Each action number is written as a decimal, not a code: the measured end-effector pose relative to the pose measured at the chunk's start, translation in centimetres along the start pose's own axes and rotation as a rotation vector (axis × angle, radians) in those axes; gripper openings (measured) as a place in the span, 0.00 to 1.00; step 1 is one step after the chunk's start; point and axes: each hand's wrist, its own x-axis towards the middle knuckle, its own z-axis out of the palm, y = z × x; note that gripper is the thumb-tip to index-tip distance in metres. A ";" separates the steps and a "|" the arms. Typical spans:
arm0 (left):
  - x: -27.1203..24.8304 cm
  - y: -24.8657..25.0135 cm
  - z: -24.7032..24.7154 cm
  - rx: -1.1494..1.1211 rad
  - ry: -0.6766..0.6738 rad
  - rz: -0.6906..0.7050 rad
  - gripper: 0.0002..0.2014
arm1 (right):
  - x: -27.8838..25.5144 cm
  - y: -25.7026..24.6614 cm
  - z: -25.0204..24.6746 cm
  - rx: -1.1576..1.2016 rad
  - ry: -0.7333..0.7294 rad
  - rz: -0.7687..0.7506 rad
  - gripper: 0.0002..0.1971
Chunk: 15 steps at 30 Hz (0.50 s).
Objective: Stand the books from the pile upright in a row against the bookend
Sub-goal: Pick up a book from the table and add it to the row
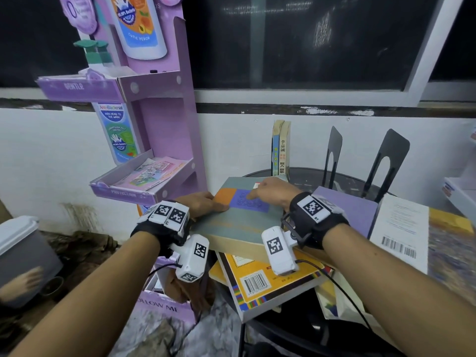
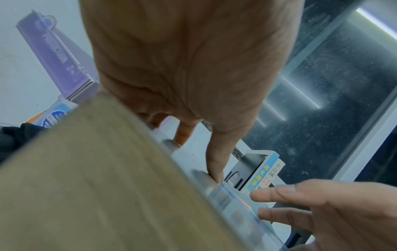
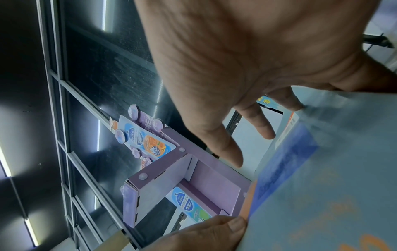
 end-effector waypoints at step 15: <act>0.0 -0.1 -0.9 0.080 0.058 0.093 0.31 | 0.0 0.8 -0.2 -0.007 0.091 0.005 0.13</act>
